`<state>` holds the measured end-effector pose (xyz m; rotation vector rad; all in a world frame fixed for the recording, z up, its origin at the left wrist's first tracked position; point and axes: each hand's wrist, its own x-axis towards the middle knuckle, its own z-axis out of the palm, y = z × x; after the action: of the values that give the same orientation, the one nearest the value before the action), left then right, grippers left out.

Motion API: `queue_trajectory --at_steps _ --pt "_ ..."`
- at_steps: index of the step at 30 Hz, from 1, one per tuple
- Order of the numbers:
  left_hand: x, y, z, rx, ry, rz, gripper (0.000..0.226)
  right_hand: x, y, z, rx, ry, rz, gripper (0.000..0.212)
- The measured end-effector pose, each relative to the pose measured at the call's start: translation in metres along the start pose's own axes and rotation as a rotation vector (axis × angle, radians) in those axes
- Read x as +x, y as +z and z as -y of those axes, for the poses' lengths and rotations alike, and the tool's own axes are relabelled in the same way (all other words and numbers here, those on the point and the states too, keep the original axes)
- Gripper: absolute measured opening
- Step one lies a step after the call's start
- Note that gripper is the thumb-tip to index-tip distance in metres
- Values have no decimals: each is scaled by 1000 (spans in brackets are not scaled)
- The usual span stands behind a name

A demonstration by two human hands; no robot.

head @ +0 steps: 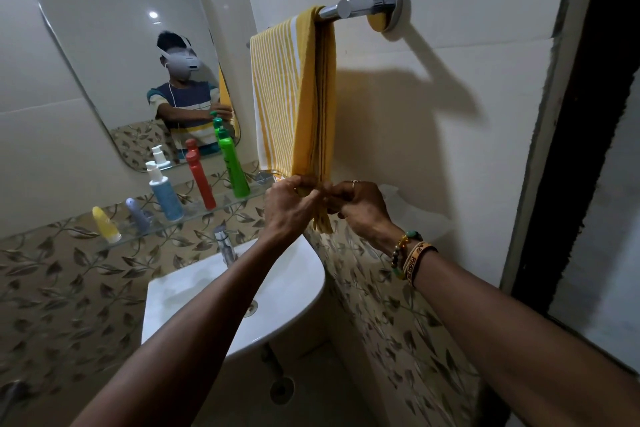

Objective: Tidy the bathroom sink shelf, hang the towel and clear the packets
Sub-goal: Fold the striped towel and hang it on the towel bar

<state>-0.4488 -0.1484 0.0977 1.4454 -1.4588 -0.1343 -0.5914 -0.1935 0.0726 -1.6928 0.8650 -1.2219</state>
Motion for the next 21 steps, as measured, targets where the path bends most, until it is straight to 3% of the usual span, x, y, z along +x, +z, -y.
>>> queue_trajectory --at_steps 5,8,15,17,18,19,21 --pt "2 2 5 -42 -27 4 9 0 -3 -5 58 36 -41 6" --pt "-1 3 9 67 59 -60 10 0 -6 -10 74 64 -71 4" --pt "-7 14 9 78 141 -64 77 0 -5 -2 81 50 42 13" --pt "-9 15 9 135 120 -61 90 1 -4 3 176 77 5 41" --pt "-11 17 8 169 114 -46 84 2 -4 6 149 60 -24 50" --pt "-13 20 7 212 144 -36 63 2 -3 8 69 18 -49 50" --pt "-15 24 3 310 273 -27 5 2 1 10 -118 -49 -103 45"
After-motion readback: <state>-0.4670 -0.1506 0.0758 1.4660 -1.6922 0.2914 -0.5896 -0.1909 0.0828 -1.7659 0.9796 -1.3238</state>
